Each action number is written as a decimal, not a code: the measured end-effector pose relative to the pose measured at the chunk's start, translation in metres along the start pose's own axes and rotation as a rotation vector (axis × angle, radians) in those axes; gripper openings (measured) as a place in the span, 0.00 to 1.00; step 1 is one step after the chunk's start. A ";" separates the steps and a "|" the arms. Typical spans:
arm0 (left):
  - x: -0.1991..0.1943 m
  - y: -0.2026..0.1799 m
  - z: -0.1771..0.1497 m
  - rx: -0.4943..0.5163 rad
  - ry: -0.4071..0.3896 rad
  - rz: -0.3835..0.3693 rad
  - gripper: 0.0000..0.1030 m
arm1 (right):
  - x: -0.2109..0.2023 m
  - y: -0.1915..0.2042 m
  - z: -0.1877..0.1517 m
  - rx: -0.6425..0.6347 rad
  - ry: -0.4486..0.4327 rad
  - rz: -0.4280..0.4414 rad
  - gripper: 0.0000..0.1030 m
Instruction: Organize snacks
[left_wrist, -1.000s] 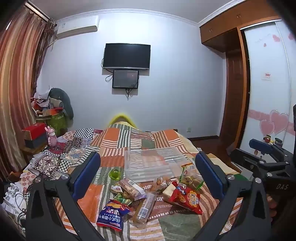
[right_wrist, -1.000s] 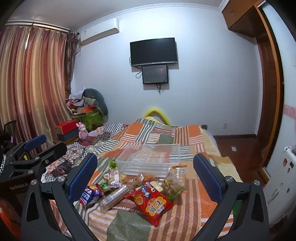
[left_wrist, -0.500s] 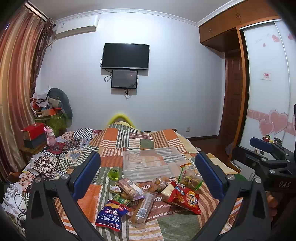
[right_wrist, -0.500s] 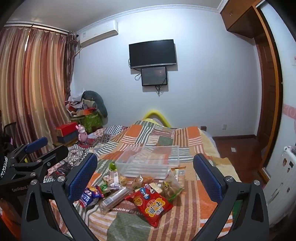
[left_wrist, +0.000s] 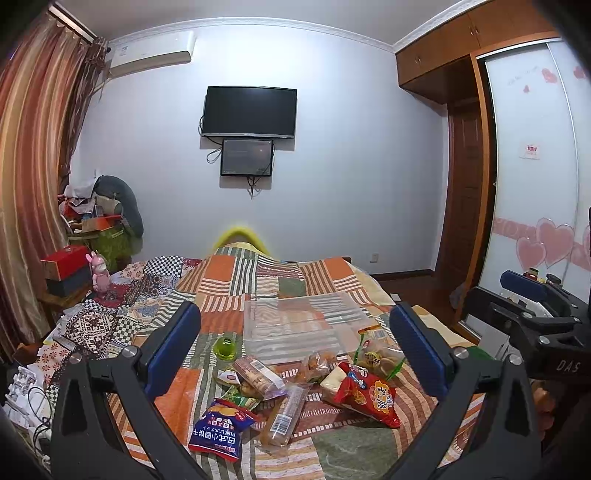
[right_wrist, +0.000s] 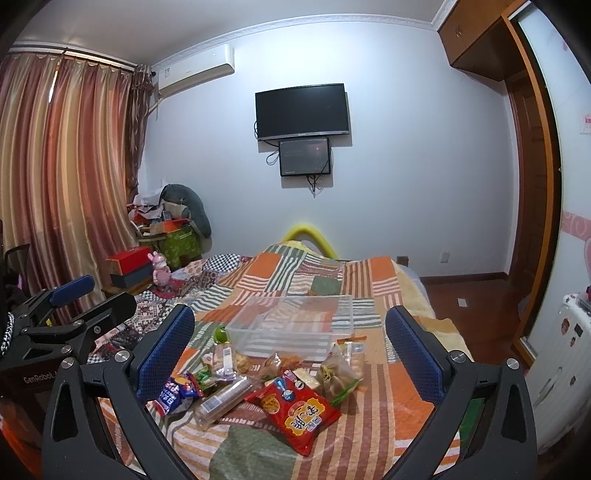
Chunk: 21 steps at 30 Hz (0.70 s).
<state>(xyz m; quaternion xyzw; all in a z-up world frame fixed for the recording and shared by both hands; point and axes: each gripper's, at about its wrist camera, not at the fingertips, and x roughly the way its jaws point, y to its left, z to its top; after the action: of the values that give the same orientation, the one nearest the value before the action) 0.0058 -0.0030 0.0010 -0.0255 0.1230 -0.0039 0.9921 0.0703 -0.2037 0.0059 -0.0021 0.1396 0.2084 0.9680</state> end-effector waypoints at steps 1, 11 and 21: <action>-0.001 0.002 0.000 -0.001 0.000 -0.001 1.00 | 0.000 0.000 0.000 -0.002 -0.001 -0.002 1.00; 0.002 0.002 -0.001 -0.005 0.001 -0.004 1.00 | -0.003 0.004 0.000 -0.013 -0.012 -0.009 1.00; 0.006 0.001 -0.003 -0.012 0.006 -0.009 1.00 | -0.002 0.003 0.000 -0.012 -0.013 -0.008 1.00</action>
<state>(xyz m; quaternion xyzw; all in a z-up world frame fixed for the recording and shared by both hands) 0.0111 -0.0018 -0.0032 -0.0320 0.1258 -0.0075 0.9915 0.0671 -0.2024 0.0066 -0.0072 0.1322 0.2056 0.9696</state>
